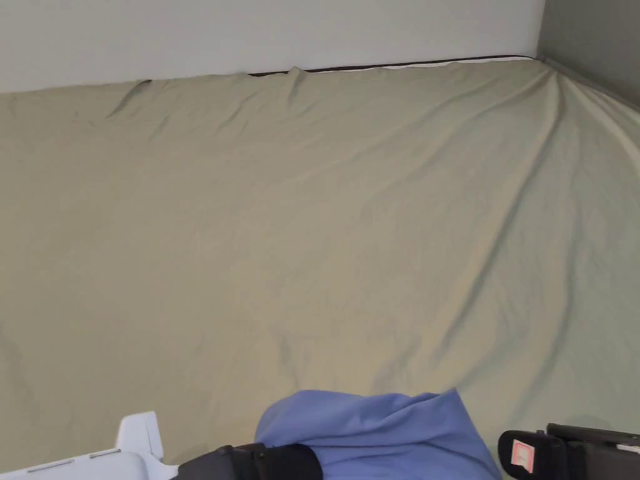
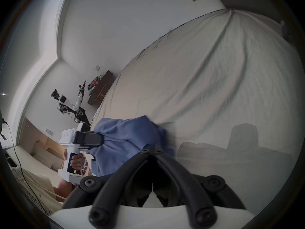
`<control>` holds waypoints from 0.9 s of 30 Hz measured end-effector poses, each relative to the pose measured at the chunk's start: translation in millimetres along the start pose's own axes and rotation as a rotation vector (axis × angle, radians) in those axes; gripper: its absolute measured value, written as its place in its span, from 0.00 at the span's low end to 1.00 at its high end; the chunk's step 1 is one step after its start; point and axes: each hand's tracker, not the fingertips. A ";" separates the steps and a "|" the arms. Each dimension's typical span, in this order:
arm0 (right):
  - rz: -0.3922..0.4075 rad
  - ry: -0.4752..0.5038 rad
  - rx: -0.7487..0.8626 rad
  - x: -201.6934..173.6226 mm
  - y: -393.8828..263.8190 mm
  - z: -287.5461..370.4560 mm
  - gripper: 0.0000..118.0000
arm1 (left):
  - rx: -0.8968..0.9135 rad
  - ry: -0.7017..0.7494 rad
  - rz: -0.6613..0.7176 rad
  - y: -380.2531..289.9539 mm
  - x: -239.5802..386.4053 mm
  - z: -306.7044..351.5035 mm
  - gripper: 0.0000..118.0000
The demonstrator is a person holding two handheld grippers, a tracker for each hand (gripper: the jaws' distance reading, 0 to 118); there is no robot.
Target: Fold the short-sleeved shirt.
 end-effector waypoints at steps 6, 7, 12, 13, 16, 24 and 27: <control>-0.015 -0.014 0.005 -16.2 -6.0 -18.5 0.00 | 0.043 0.099 -0.091 17.4 -6.8 69.6 0.27; -0.018 -0.006 0.006 -20.5 -7.6 -21.4 0.00 | 0.064 0.162 -0.081 21.7 -10.9 85.5 0.27; -0.016 0.034 0.006 -40.8 -14.4 -36.1 0.00 | 0.107 0.373 -0.085 41.4 -39.3 168.6 0.26; -0.013 0.031 0.000 -44.5 -14.4 -38.9 0.00 | 0.127 0.452 -0.074 45.0 -45.2 186.9 0.26; 0.025 0.011 -0.023 -59.4 -16.0 -45.6 0.00 | 0.196 0.609 -0.061 59.5 -64.9 236.3 0.26; 0.033 0.024 -0.033 -79.2 -21.2 -62.9 0.00 | 0.124 0.671 -0.040 70.9 -129.0 240.4 0.29; 0.055 0.026 -0.042 -89.7 -23.3 -67.5 0.00 | 0.185 0.631 0.046 66.5 -137.5 253.2 0.55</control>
